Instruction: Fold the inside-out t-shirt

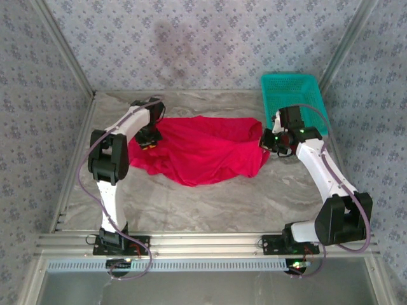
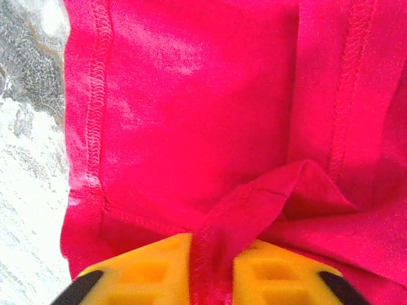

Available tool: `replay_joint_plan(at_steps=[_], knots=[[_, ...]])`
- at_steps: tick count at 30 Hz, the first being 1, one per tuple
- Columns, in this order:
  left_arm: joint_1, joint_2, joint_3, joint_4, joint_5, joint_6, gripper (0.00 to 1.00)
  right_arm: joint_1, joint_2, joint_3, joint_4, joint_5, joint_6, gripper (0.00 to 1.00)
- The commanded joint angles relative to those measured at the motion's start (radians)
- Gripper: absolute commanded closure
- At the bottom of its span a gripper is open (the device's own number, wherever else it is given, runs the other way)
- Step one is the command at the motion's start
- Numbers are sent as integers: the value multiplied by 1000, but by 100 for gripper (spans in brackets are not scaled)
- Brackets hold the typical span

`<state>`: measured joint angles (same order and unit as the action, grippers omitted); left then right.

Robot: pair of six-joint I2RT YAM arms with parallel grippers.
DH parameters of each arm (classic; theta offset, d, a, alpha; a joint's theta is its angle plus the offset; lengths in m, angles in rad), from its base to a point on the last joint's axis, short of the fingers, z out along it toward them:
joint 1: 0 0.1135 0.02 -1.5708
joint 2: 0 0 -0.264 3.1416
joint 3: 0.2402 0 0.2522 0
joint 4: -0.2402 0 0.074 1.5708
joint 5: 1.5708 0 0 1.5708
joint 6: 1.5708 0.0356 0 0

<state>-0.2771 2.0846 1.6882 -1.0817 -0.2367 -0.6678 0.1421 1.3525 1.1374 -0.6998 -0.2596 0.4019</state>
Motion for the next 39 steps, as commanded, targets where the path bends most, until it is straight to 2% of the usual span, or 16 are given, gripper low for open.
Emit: replay_joint_plan(at_steps=[1,5,10,13,17,24,27,33,39], knots=[[-5,-30,28,-39,-19,5,89,-5,8,14,-10,-21,-6,100],[-5,-51,44,-56,-18,4,100,-5,4,19,-15,-23,-7,100],[-5,-120,46,-47,-15,6,100,-5,6,37,-25,-26,-7,100],[0,-211,27,15,33,23,100,-8,6,72,-42,-19,-5,100],[57,-366,-32,159,213,27,100,-22,2,141,-60,5,-7,100],[252,-547,-150,396,624,-39,100,-124,6,251,-124,51,-8,100],[308,-553,-186,460,731,-49,100,-168,20,281,-166,93,-19,100],[325,-497,-320,549,777,-39,100,-207,31,270,-194,146,-30,100],[325,-369,-379,661,803,-39,92,-202,55,264,-164,144,-28,100]])
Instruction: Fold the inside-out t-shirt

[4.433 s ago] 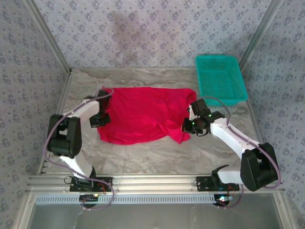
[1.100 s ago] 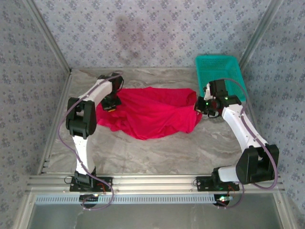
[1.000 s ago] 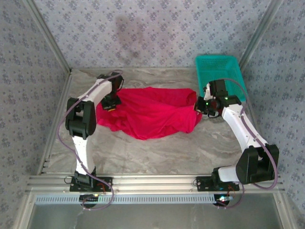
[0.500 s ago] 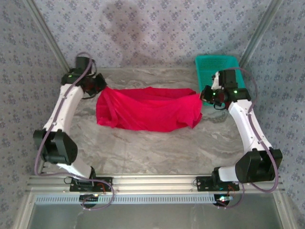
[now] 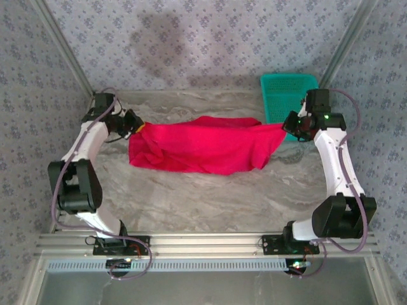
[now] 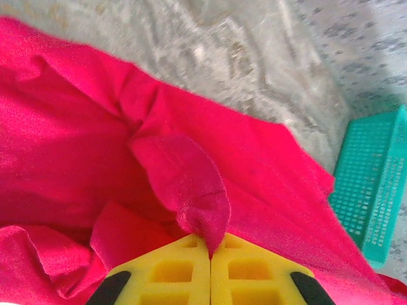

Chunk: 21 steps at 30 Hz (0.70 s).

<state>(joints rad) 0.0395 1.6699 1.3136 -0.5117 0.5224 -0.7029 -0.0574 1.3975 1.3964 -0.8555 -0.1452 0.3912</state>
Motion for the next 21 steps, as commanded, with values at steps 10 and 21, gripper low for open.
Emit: replay_joint_plan(at_steps=[10,21], knots=[[19,105,-37,137,-2,15,80,5,29,13,-1,9,-24,100],[-242,132,139,-175,-404,265,49,28,49,15,12,-4,-24,100]])
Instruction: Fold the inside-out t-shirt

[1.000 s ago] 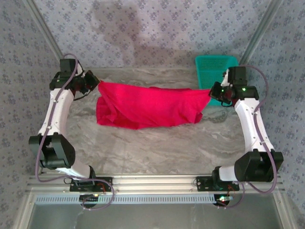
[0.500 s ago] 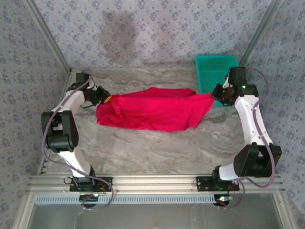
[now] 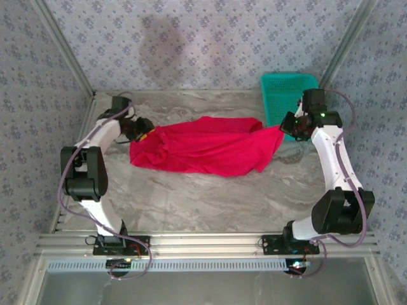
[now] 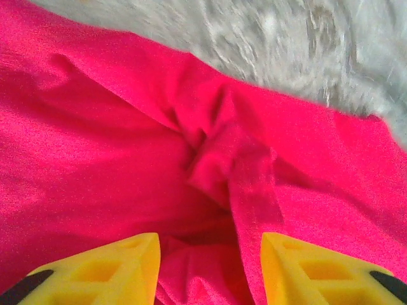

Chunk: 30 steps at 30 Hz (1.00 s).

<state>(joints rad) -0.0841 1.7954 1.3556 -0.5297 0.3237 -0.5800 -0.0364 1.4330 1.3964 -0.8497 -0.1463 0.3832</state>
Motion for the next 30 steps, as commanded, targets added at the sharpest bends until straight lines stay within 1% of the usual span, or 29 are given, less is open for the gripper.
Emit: replay_joint_plan(at_steps=[1,4,5,8,12,15,18,20,22,23,25,28,30], knots=[[-171,23,134,-214,-295,178,45,9,15,15,5,-3,-15,100],[-305,110,271,-364,-509,266,39,15,21,13,6,-2,-16,100],[-333,144,316,-410,-549,278,39,16,21,13,5,-2,-16,100],[-388,264,461,-539,-613,294,38,22,27,10,9,-4,-15,100],[-389,386,563,-664,-674,276,35,25,28,10,0,-13,-10,100],[-367,401,552,-690,-713,254,34,23,27,12,-13,-20,-16,100],[-325,397,510,-676,-715,237,36,20,26,13,-16,-18,-22,100],[-287,403,485,-675,-722,224,46,18,24,12,-16,-17,-21,100],[-233,399,458,-687,-748,201,63,13,18,14,-17,-16,-21,100],[-211,389,442,-685,-754,195,68,11,13,13,-17,-12,-21,100],[-152,346,401,-675,-762,183,73,6,8,14,-21,2,-24,100],[-66,272,363,-653,-747,169,74,-6,-1,11,-32,27,-26,100],[-31,239,357,-639,-717,167,74,-11,-5,6,-29,20,-24,100]])
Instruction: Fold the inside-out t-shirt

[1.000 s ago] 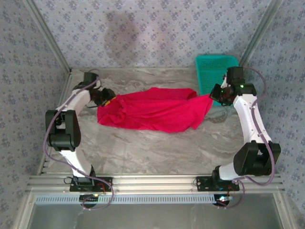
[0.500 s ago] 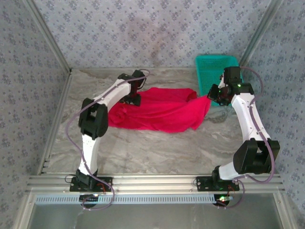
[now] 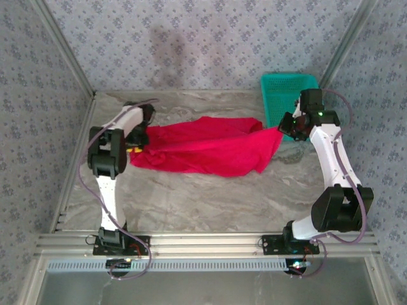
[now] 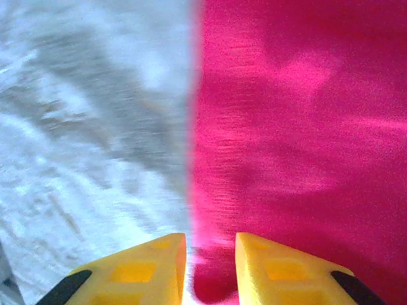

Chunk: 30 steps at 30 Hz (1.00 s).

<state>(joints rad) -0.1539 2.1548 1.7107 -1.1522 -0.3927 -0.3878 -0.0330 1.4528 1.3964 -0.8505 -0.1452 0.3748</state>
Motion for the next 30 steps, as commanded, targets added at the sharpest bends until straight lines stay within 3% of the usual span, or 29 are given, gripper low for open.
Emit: replay_joint_plan(at_steps=[1,5,8,10,14,18,20,30], knots=[[45,-132,4,-11,9,-23,74,-14,-26,3,-25,13,-13,100],[15,-173,3,29,45,-6,78,-13,-26,5,-6,9,-6,100],[-57,-224,-51,148,120,75,78,-7,-29,5,5,-1,-5,100],[-113,-254,-102,244,228,154,71,-4,-28,6,8,-5,-5,100],[-137,-233,-138,309,291,180,66,-2,-27,7,8,-15,-6,100],[-91,-171,-138,326,362,173,84,2,-28,10,4,-26,-7,100],[-76,-158,-142,338,363,167,86,2,-29,11,0,-32,-7,100],[-40,-130,-197,442,426,161,64,1,-25,15,5,-63,-3,100]])
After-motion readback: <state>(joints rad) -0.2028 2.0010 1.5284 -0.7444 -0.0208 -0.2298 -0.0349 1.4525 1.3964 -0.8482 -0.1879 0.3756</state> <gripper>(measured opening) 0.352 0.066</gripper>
